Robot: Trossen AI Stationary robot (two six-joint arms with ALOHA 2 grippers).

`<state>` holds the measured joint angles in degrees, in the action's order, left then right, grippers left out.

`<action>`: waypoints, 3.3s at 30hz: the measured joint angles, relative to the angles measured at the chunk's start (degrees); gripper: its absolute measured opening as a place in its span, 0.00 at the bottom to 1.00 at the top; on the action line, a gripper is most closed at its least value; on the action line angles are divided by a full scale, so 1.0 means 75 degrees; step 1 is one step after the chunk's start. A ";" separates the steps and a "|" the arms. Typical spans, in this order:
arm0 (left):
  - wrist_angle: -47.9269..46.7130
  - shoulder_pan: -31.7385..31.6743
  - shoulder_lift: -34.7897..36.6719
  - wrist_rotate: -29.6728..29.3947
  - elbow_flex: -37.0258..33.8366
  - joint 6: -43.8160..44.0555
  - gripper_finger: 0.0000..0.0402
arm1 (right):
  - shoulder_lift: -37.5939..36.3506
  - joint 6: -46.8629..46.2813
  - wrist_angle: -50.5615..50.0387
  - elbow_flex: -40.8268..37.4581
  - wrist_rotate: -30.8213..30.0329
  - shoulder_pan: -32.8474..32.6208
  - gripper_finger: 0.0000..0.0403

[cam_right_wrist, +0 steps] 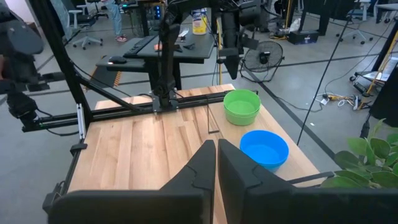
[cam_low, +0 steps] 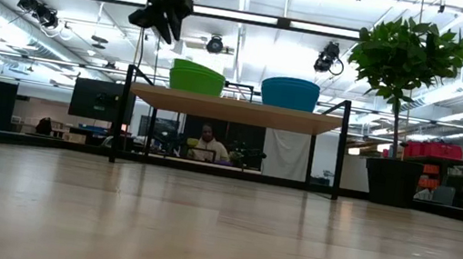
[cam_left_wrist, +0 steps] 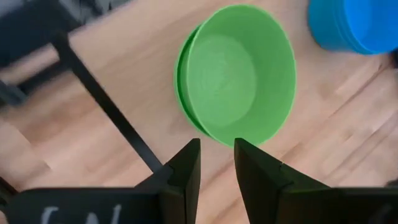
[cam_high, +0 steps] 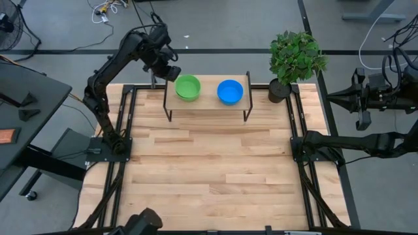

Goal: Pick & Place Mini bowls
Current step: Stack the green bowl on the green bowl on the shelf

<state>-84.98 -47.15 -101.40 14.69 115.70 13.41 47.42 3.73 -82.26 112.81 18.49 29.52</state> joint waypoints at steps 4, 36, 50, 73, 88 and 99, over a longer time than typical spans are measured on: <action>0.0248 0.0067 0.0083 -0.0155 0.0000 -0.1059 0.26 | 0.0000 0.0000 0.0001 0.0000 0.0002 -0.0002 0.06; 0.1647 -0.0292 0.0084 0.0411 -0.0003 -0.4152 0.02 | 0.0000 0.0000 0.0001 0.0000 0.0002 0.0000 0.06; 0.2349 0.0146 0.0078 -0.0095 -0.0006 -0.3424 0.00 | 0.0000 0.0000 -0.0001 0.0000 0.0001 -0.0001 0.06; 0.4942 0.0658 0.1368 0.0013 -0.1664 -0.2561 0.00 | 0.0000 0.0000 0.0001 0.0000 0.0002 0.0000 0.06; 0.6155 -0.0024 0.2401 0.1209 -0.4109 -0.4056 0.00 | 0.0003 0.0000 0.0000 0.0000 0.0001 -0.0002 0.06; 0.6159 -0.0544 0.2398 0.1858 -0.5069 -0.4888 0.00 | 0.0003 0.0000 -0.0001 0.0000 0.0002 -0.0003 0.06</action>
<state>-38.78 -51.24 -83.42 28.62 77.68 -23.25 47.44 3.73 -82.27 112.81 18.50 29.50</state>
